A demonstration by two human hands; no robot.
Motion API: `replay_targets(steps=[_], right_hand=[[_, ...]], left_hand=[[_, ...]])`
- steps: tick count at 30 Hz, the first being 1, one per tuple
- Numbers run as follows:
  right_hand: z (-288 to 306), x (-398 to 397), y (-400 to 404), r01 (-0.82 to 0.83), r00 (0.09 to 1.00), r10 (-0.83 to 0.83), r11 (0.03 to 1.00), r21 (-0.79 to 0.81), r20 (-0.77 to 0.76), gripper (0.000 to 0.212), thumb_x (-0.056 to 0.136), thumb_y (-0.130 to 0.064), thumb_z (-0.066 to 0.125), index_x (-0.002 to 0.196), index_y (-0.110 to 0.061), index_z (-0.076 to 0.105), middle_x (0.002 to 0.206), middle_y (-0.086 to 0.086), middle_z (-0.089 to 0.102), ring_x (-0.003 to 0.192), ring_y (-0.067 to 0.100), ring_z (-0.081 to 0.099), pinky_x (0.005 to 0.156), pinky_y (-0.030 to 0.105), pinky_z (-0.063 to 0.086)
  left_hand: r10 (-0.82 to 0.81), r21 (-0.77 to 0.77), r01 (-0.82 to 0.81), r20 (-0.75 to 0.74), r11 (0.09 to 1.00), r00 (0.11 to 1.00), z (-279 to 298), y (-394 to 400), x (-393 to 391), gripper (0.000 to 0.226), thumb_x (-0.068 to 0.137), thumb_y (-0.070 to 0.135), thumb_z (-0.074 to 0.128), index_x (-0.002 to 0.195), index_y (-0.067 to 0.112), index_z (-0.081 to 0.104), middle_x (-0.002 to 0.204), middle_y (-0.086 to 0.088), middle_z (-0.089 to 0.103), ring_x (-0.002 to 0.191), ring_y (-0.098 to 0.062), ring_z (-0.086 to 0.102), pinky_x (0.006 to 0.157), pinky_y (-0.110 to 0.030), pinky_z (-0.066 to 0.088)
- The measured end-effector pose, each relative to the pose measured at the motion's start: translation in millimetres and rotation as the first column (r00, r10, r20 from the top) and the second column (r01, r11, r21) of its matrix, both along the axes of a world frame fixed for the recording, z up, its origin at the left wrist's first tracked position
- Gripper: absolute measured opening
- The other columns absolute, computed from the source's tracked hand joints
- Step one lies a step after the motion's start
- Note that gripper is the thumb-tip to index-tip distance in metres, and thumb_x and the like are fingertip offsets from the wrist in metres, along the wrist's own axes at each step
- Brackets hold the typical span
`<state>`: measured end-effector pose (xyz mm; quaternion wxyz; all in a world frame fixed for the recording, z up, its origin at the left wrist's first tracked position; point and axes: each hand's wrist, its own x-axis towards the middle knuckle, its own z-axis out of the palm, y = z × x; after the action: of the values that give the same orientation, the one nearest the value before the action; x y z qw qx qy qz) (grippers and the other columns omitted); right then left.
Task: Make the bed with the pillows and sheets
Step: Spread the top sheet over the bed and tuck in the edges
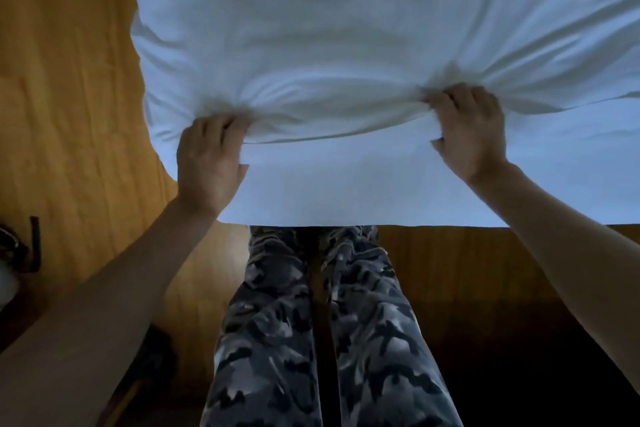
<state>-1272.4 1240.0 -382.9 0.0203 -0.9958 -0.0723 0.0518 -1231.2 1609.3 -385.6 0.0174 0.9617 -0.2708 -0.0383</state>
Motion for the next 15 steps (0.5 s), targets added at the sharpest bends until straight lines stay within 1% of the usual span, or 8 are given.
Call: replay_targets(steps=[3,5,7,8,9,11,13,15], right_hand=[[7.6,-13.3,6.4,0.045,0.999,-0.045,0.998,0.036,0.001,0.049,0.049,0.005,0.073,0.095,-0.006,0.060,0.081,0.016,0.058,0.068,0.034,0.054,0.059,0.035,0.042],[12.2,-19.2,7.7,0.074,0.997,-0.072,0.994,0.077,-0.026,0.036,0.052,0.008,0.071,0.084,-0.003,0.059,0.072,0.015,0.058,0.061,0.033,0.054,0.053,0.031,0.041],[18.1,-15.4,10.9,0.075,0.996,-0.070,0.991,0.112,-0.048,0.022,0.063,0.003,0.071,0.080,-0.002,0.058,0.065,0.013,0.058,0.054,0.031,0.056,0.050,0.026,0.038],[22.3,-11.2,13.8,0.075,0.997,-0.070,0.990,0.123,-0.045,0.013,0.070,-0.004,0.066,0.079,-0.002,0.057,0.062,0.012,0.058,0.051,0.030,0.056,0.050,0.024,0.034],[27.7,-8.0,17.9,0.086,0.996,-0.082,0.987,0.135,-0.035,0.011,0.076,-0.012,0.058,0.079,-0.002,0.057,0.060,0.012,0.058,0.049,0.030,0.055,0.050,0.022,0.032],[37.9,-14.5,28.9,0.121,0.993,-0.120,0.979,0.165,-0.016,0.024,0.079,-0.024,0.047,0.079,-0.002,0.058,0.059,0.012,0.058,0.048,0.030,0.056,0.051,0.022,0.029],[46.4,-32.1,41.6,0.134,0.989,-0.142,0.972,0.195,0.029,0.026,0.079,-0.026,0.045,0.078,-0.003,0.059,0.060,0.010,0.059,0.049,0.029,0.056,0.050,0.020,0.029],[57.1,-51.9,48.2,0.146,0.987,-0.155,0.969,0.199,0.029,0.023,0.079,-0.023,0.048,0.079,-0.004,0.061,0.061,0.009,0.059,0.049,0.027,0.056,0.051,0.019,0.030]], left_hand=[[0.026,-0.055,-0.025,0.001,0.998,1.000,5.8,1.9,-9.1,0.058,0.051,0.002,0.074,0.106,0.002,0.058,0.096,-0.018,0.060,0.081,-0.036,0.055,0.067,-0.041,0.044],[0.026,-0.103,-0.027,-0.011,0.994,1.000,9.1,4.6,-9.7,0.048,0.053,-0.003,0.070,0.101,0.001,0.059,0.089,-0.018,0.060,0.075,-0.036,0.056,0.061,-0.040,0.047],[0.022,-0.144,-0.026,-0.036,0.989,0.999,13.1,6.3,-3.5,0.038,0.059,-0.007,0.064,0.096,-0.001,0.059,0.082,-0.019,0.060,0.071,-0.037,0.059,0.053,-0.040,0.049],[0.019,-0.157,-0.026,-0.046,0.987,0.999,15.4,7.8,-0.2,0.035,0.060,-0.008,0.063,0.094,-0.002,0.059,0.079,-0.020,0.060,0.069,-0.037,0.060,0.051,-0.040,0.050],[0.016,-0.165,-0.025,-0.054,0.986,0.998,17.9,10.8,1.7,0.034,0.060,-0.009,0.063,0.093,-0.003,0.060,0.077,-0.020,0.061,0.068,-0.037,0.061,0.050,-0.040,0.050],[-0.009,-0.171,-0.005,-0.082,0.985,0.997,24.9,22.0,-1.5,0.038,0.053,-0.014,0.067,0.089,-0.004,0.061,0.075,-0.020,0.061,0.065,-0.037,0.062,0.050,-0.041,0.052],[-0.070,-0.189,0.051,-0.097,0.981,0.993,33.0,38.4,-13.8,0.043,0.043,-0.016,0.067,0.085,-0.006,0.061,0.071,-0.020,0.060,0.061,-0.035,0.061,0.048,-0.040,0.051],[-0.115,-0.217,0.092,-0.095,0.972,0.989,42.1,46.4,-29.6,0.036,0.045,-0.018,0.061,0.079,-0.004,0.060,0.067,-0.018,0.058,0.056,-0.033,0.059,0.044,-0.036,0.048]])
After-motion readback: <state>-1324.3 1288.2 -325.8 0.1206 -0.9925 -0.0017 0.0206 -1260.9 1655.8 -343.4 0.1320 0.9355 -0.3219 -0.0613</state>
